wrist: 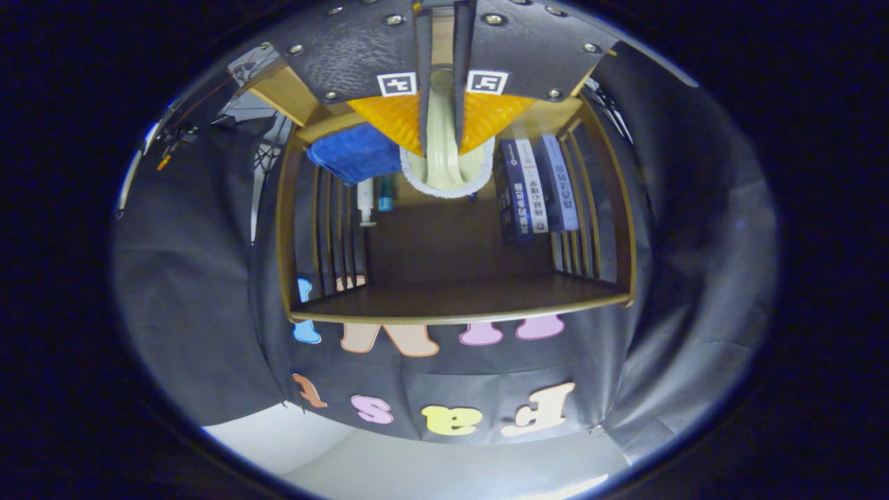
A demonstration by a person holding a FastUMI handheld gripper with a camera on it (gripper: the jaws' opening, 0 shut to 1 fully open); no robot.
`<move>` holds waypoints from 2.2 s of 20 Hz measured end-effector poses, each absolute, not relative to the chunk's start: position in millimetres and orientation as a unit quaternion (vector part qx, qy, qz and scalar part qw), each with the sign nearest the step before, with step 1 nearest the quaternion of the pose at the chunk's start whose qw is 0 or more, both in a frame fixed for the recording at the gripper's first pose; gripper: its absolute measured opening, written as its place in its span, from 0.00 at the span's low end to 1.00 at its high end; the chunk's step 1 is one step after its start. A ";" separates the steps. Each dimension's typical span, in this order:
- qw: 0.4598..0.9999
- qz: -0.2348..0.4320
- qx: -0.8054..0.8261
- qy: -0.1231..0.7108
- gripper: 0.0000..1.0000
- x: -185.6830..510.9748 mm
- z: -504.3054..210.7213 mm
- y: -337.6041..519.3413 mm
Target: Pull open the drawer, take out the items inside it, and place them on the countertop above the cabinet.
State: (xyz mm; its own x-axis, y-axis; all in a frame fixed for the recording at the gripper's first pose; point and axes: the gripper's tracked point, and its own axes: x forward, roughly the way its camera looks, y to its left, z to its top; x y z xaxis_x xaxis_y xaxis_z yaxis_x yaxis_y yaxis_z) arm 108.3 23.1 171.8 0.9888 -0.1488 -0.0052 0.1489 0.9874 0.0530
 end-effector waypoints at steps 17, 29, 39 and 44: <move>0.953 -0.088 -0.037 0.288 0.13 280.8 4.7 11.1; 0.968 -0.072 -0.059 0.233 0.13 332.0 5.3 1.6; 0.972 -0.062 -0.096 0.204 0.48 320.8 12.6 6.2; 0.978 -0.039 -0.074 0.192 0.88 291.9 17.5 20.0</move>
State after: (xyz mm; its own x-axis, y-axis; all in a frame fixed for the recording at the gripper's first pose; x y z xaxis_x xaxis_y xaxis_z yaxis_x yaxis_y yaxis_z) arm 291.9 20.0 17.5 0.9231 -0.1049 -0.3699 0.0481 0.9860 -0.1596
